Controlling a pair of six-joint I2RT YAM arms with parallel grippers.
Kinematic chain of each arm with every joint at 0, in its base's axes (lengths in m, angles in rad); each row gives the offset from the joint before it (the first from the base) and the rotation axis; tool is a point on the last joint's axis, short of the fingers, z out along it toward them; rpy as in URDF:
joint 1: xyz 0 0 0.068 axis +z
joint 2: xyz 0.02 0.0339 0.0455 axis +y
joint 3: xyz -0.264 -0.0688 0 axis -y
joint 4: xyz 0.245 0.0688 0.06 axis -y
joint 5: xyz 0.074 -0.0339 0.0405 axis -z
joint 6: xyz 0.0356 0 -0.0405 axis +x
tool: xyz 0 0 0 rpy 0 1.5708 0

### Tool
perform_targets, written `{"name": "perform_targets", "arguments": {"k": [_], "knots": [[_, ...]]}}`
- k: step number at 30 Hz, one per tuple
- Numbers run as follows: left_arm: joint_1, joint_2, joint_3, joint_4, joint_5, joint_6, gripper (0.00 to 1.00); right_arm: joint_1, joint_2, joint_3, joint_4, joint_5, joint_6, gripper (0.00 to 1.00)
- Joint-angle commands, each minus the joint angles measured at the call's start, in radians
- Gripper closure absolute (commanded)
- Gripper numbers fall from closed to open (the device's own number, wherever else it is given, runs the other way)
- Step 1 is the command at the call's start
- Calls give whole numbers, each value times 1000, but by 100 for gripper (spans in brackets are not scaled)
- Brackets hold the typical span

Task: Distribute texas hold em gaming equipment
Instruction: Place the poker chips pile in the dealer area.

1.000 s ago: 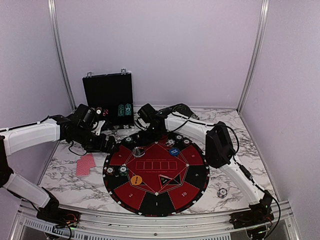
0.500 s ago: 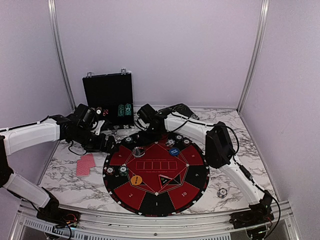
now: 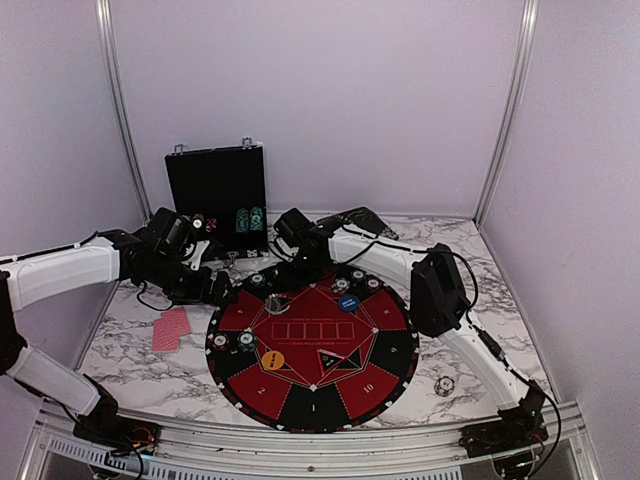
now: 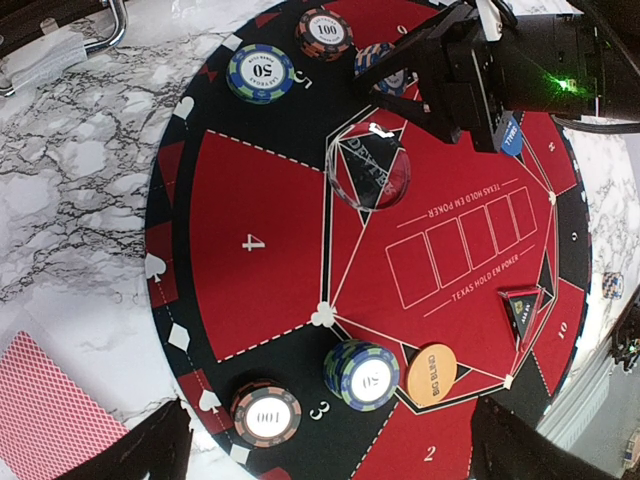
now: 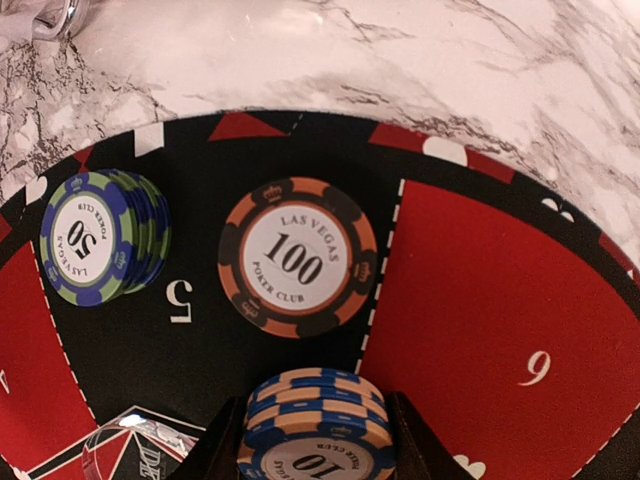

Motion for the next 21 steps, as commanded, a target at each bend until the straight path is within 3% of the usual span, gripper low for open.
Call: {"name": "perform_targets", "arguments": {"k": [1,21], "knots": [[6,-14,-14,14,15,-7,1,3,33,3,-108,-12,26,60],[8,-18,-16,18,19,-8,1,-4,41,23,-91,-20,30,53]]}}
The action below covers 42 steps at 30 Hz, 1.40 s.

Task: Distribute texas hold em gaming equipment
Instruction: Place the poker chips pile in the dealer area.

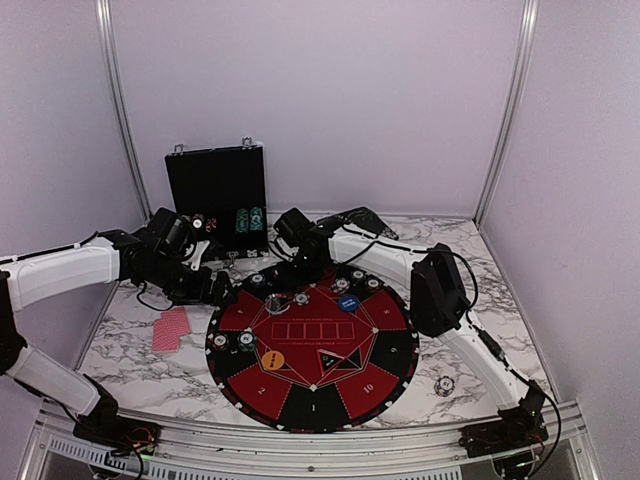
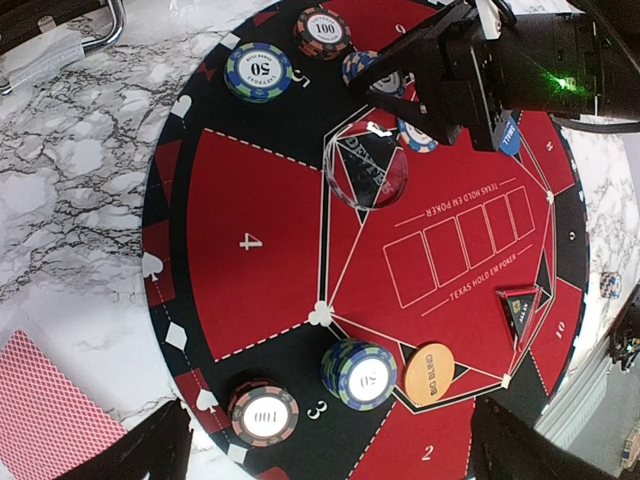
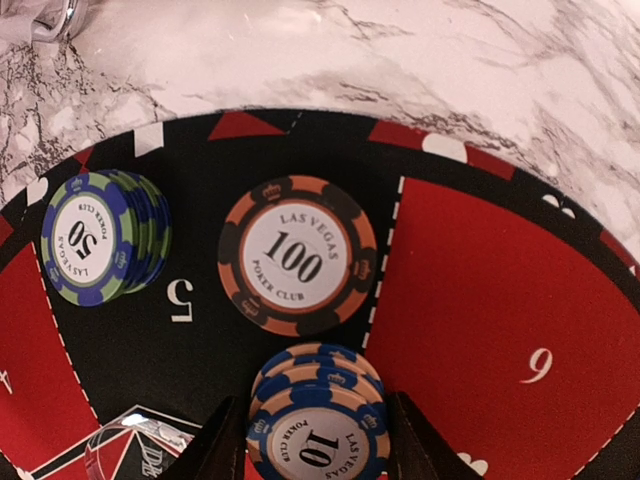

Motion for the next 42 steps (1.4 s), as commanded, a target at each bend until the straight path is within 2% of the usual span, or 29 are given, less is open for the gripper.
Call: {"name": "perform_targets", "arguments": {"k": [1,9,16,35,39,42], "knots": [[8,-19,-14,15,12,-4,1,-4,39,21,-94,-16,20,52],[9,-15,-9,17,13,-3,1,-10,2,19,-83,-16,18,38],[10,-6,-8,17,12,-3,1,-15,-57,-25,-67,7,22,31],[10,24,0,17,4,-2,1,10,-217,-176,-50,71,15,31],[10,25,-1,18,0,-2,1,21,-278,-253,-24,86,21,37],[10,26,-1,17,-2,-3,1,28,-318,-316,-5,86,26,46]]}}
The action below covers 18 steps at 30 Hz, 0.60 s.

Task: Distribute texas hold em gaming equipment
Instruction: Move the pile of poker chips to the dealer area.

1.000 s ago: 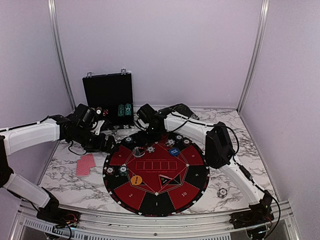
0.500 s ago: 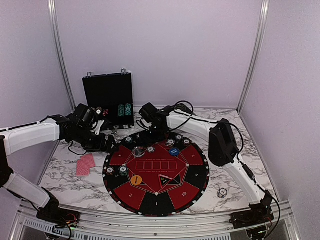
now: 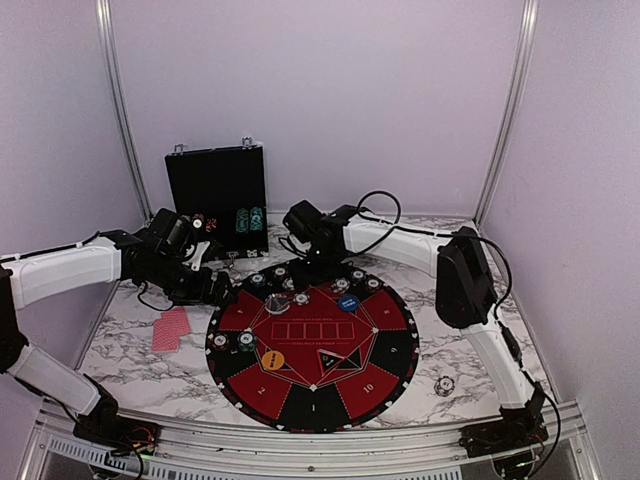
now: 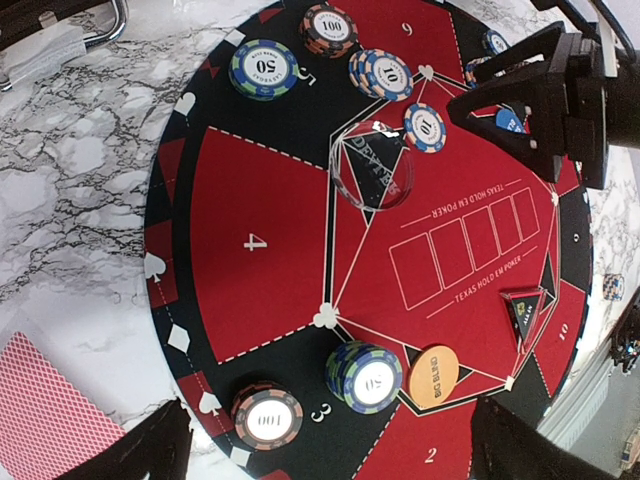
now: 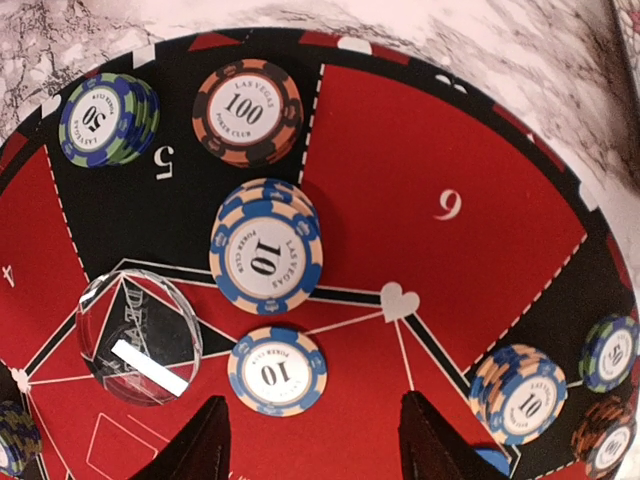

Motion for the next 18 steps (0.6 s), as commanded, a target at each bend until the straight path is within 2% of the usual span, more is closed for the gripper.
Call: {"name": "perform_targets", "arguments": {"k": [1,12,18], "knots": [[6,12,-1,12,-3,-2,1,21,-97,-70,43,22,12,48],[6,21,2,13,-5,-4,1,39,-192,-322,159,-22,46,63],[6,26,2,12,-7,-3,1,40,-163,-344,196,-58,62,72]]}}
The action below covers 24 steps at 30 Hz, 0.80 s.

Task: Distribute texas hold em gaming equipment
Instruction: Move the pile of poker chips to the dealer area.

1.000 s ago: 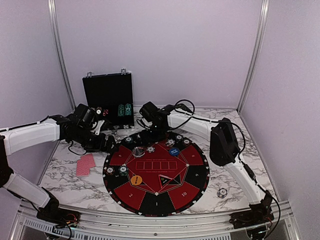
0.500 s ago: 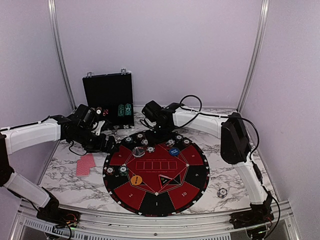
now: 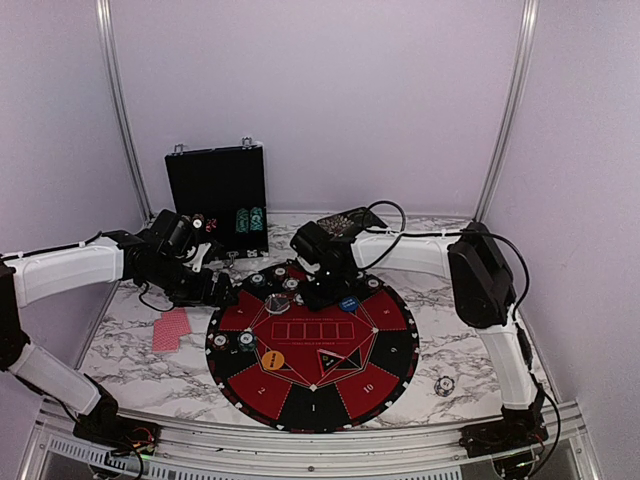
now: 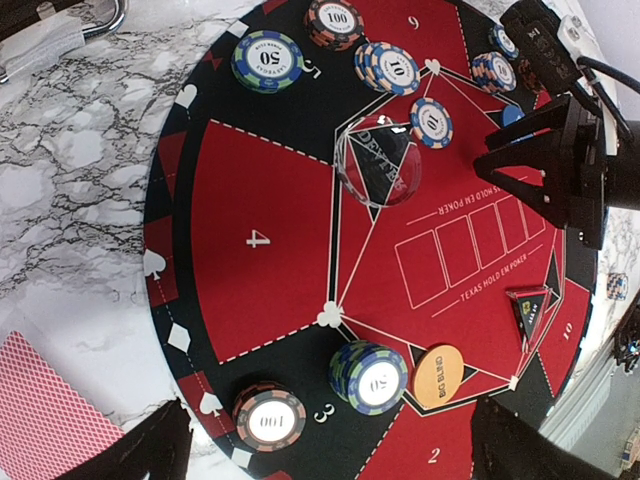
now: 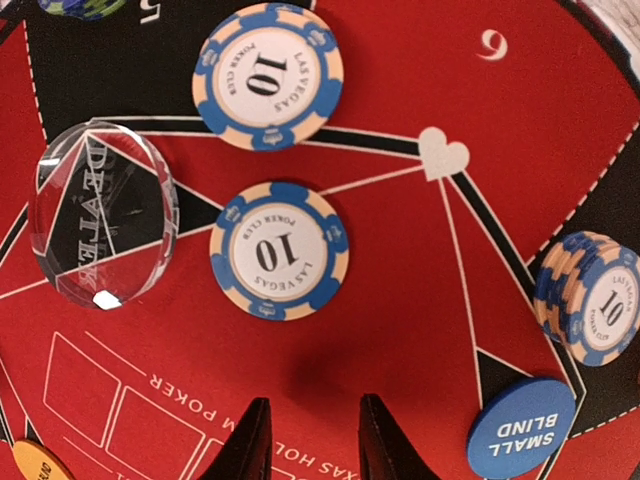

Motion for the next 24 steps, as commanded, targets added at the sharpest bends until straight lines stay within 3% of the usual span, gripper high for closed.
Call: {"name": "perform_targets", "arguments": {"k": [1,24], "knots": [[6,11,2,12,-7,-3,1,10,3,11,75,-34,22,73],[10,10,3,12,-4,3,1,-44,179,222,55,-38,10,76]]}}
